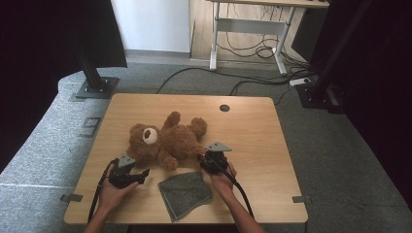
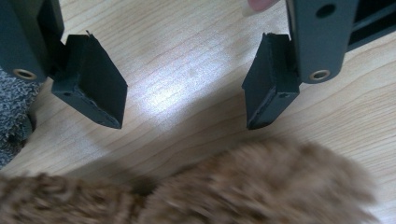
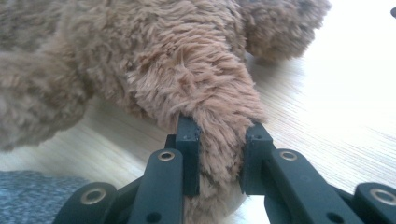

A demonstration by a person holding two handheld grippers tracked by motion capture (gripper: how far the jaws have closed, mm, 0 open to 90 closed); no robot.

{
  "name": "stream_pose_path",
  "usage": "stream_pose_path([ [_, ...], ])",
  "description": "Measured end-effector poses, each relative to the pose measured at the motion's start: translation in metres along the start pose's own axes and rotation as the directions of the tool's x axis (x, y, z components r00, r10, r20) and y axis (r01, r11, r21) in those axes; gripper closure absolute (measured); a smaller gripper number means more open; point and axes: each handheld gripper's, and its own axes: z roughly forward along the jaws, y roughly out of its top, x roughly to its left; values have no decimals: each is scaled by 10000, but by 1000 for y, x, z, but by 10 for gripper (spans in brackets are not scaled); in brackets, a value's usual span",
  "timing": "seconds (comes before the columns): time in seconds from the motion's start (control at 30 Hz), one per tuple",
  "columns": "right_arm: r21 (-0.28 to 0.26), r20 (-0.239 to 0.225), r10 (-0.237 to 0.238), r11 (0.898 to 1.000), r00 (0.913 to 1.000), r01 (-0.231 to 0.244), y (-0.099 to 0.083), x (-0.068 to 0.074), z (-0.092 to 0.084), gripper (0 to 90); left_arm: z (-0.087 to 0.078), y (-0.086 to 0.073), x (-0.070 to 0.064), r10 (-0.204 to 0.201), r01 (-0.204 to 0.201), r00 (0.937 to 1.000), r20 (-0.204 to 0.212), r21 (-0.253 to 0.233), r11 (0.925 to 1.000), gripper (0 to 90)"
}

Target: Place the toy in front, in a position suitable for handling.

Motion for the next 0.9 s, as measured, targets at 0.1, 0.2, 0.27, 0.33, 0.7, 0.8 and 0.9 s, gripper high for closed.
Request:
stream_pose_path([
  [0.1, -46, 178, 54, 10000, 9998, -54, -1, -2, 1, 741, 0, 0, 0, 10, -10, 10000, 12, 21, 10000, 296],
  [0.2, -56, 266, 66, 10000, 9996, -64, -1, -3, 2, 742, 1, 0, 0, 26, -26, 10000, 10, 31, 10000, 296],
  [0.27, -59, 418, 67, 10000, 9991, -65, 0, -5, 3, 743, 1, 0, 0, 28, -28, 10000, -4, 57, 10000, 296],
  [0.33, -74, 543, 99, 9999, 9985, -95, 0, -6, 4, 743, 2, 0, 0, 29, -29, 10000, 5, 78, 10000, 296],
  [0.7, 14, 659, 197, 9998, 9976, -198, -3, -16, 1, 741, -2, 4, 6, -537, 534, 9986, -31, -570, 9969, 299],
  [0.8, 40, 601, 231, 9997, 9979, -234, -4, -19, -2, 741, 0, 6, 4, -469, 463, 9989, -94, -575, 9973, 298],
  [0.9, 75, 589, 182, 9998, 9981, -187, -4, -21, -4, 741, 2, 11, 1, -332, 331, 9994, -4, -662, 9973, 298],
])
